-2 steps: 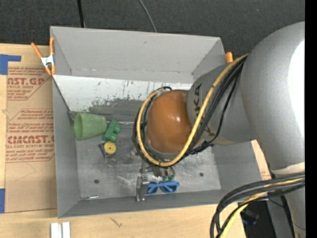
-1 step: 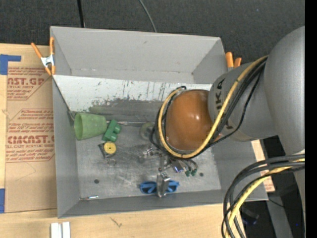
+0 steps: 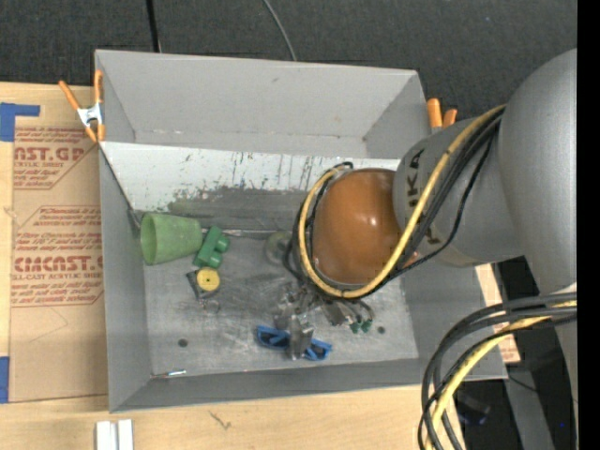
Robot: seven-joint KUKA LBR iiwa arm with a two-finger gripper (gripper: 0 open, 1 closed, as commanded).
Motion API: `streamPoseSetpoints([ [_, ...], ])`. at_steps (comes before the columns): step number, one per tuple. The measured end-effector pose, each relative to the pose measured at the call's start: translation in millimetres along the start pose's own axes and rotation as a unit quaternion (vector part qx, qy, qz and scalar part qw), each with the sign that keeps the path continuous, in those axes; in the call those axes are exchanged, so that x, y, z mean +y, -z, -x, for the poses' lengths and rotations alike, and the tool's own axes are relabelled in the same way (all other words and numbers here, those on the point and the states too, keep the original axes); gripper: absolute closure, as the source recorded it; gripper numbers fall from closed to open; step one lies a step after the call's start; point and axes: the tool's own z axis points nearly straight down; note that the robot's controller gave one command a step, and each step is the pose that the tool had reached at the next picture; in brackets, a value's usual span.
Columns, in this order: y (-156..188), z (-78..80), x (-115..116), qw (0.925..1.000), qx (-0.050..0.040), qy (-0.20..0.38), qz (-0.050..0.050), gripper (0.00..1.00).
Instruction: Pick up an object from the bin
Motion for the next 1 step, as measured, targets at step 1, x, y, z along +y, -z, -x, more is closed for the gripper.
streamPoseSetpoints([
  [1,146.6,-9.4,10.9,0.9913,-0.0017,0.131,-0.001,1.0],
])
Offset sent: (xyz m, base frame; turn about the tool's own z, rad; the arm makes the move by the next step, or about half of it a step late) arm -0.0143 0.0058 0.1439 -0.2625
